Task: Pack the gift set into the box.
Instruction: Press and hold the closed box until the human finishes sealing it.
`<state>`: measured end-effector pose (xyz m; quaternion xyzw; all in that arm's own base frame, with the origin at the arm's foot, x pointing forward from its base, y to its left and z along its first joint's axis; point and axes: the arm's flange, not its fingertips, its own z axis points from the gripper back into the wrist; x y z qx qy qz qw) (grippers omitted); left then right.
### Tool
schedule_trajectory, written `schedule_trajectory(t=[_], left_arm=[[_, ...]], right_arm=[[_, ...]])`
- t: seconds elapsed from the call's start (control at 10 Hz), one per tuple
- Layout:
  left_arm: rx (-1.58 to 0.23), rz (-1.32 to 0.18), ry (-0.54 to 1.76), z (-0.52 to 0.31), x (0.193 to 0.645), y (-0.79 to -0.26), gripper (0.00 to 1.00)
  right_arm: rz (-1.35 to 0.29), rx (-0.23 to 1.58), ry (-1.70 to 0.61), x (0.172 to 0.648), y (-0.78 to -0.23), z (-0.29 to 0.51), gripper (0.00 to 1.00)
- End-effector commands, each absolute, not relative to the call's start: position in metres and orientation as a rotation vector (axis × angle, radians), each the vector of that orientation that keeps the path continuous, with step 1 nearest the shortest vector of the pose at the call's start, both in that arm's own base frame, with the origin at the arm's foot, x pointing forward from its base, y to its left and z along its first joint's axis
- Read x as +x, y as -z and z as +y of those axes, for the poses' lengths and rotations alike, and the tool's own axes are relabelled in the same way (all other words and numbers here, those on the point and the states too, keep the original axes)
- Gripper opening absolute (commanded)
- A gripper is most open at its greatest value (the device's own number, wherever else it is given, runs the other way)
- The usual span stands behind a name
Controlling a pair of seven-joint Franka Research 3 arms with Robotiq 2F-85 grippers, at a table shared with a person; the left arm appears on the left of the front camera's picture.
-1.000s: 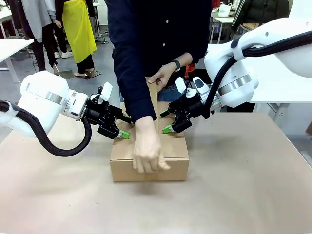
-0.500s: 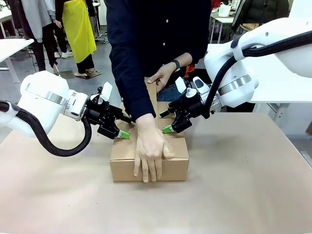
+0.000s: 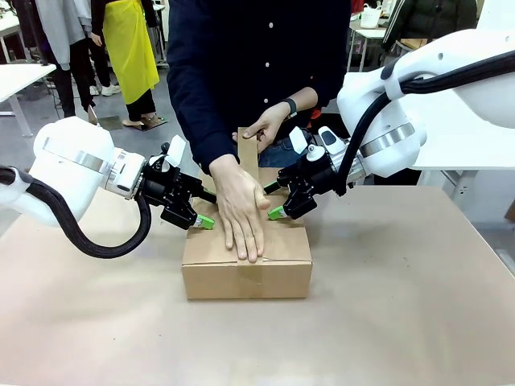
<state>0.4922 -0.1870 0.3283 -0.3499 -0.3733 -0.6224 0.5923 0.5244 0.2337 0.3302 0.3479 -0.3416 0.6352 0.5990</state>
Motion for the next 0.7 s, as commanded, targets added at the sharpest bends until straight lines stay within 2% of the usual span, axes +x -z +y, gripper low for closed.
schedule_trajectory(t=[0.0,0.6], left_arm=[[-0.813,-0.869,1.454,-0.1872,0.4918,-0.3264,1.00],[-0.813,-0.869,1.454,-0.1872,0.4918,-0.3264,1.00]], right_arm=[[-0.804,0.800,-1.493,0.5233,-0.3288,0.2343,1.00],[-0.804,0.800,-1.493,0.5233,-0.3288,0.2343,1.00]])
